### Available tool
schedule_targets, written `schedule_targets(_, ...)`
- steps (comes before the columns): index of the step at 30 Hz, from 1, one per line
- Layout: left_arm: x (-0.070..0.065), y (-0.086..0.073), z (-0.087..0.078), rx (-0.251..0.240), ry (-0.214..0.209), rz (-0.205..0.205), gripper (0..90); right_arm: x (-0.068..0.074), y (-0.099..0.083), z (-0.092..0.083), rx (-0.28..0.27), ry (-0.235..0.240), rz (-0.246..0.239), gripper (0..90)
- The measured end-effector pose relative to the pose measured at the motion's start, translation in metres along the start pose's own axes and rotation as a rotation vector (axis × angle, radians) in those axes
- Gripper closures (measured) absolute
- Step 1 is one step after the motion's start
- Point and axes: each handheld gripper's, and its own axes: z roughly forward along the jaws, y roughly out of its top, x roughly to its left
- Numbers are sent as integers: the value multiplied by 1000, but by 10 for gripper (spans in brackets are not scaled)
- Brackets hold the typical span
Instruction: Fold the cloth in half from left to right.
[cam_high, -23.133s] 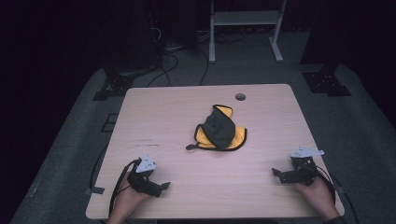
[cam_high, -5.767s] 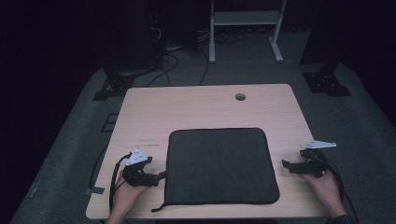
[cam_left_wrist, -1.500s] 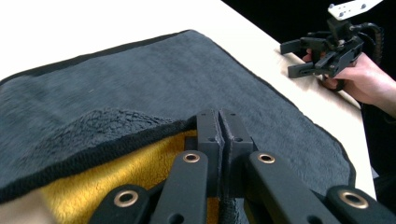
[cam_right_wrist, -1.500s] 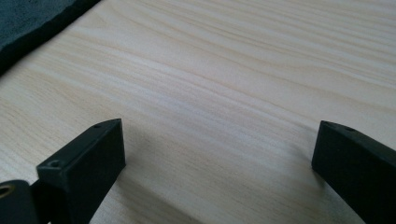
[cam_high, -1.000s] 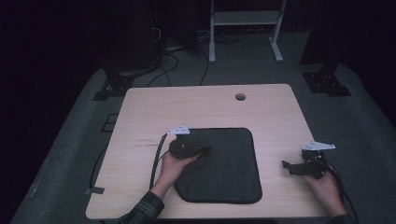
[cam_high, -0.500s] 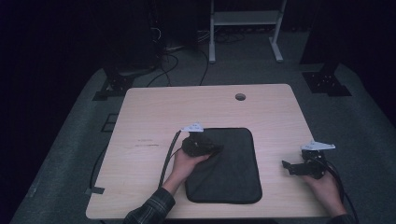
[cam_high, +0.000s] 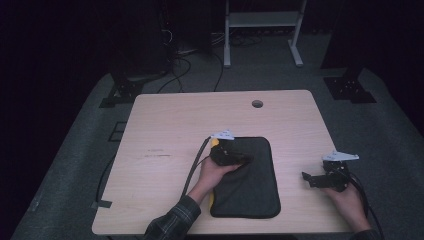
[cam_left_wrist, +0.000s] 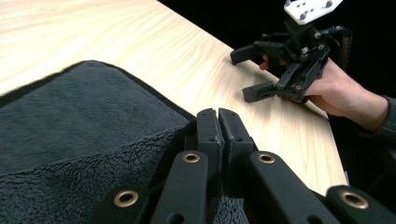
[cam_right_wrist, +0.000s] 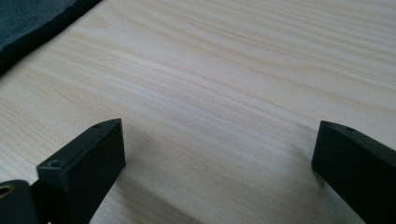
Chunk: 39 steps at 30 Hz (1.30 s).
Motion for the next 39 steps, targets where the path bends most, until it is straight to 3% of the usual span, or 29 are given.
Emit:
schedule_targets(7,-2,5,20,17,-12,-11,877,0,0,0,0,0,0,18)
schedule_targets(16,-2,10,44,73,12,-18,877,0,0,0,0,0,0,18)
schedule_targets(28,-5,12,71,171,43,21,877,0,0,0,1,0,-1,18)
schedule_targets(39,-5,8,87,246,83,31,873,0,0,0,0,1,-2,18)
